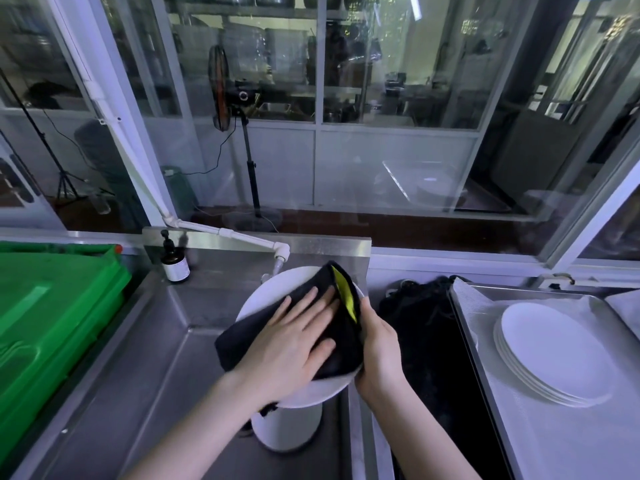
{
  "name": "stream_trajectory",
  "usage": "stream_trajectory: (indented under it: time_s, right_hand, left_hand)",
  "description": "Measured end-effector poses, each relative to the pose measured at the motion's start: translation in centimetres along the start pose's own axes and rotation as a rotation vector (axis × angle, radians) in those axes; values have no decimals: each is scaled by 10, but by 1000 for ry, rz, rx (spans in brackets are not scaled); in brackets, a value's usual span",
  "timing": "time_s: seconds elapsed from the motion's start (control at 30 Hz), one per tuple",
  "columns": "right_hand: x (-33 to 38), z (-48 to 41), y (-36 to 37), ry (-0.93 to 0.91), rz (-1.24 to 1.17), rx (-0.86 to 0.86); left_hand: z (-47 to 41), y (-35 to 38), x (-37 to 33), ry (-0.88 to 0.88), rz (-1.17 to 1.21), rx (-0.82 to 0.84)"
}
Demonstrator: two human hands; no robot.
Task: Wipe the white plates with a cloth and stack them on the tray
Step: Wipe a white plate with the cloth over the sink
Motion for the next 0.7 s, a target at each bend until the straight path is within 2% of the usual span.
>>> stream_trajectory:
  time_s: [0.1, 0.17, 0.3, 0.43, 0.57, 0.7]
  right_hand:
    - [3, 1, 2, -37, -13, -2]
    - [13, -2, -6, -92, -31, -58]
    - [32, -7, -17, -163, -77, -141]
    - [26, -6, -6, -140, 17, -52]
    - [11, 6, 10, -68, -10, 44]
    - [11, 10, 8, -47, -42, 37]
  left_hand:
    - [-8, -7, 35, -206, -18, 6]
    - [0, -10, 39, -235, -46, -9]
    - [32, -2, 3, -113, 5, -8]
    - [27, 6, -33, -13, 60, -39]
    - [-4, 0, -4, -154, 22, -103]
    - [-20, -10, 42, -330, -31, -108]
Point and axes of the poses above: each hand's wrist, its own z-axis away from the middle knuckle, its own y-axis out of the palm, x = y × z, the point moved 6 cm from there along -z, towards the middle knuckle, and after that the axes turned 5 degrees about y, right-handed, at the moved point
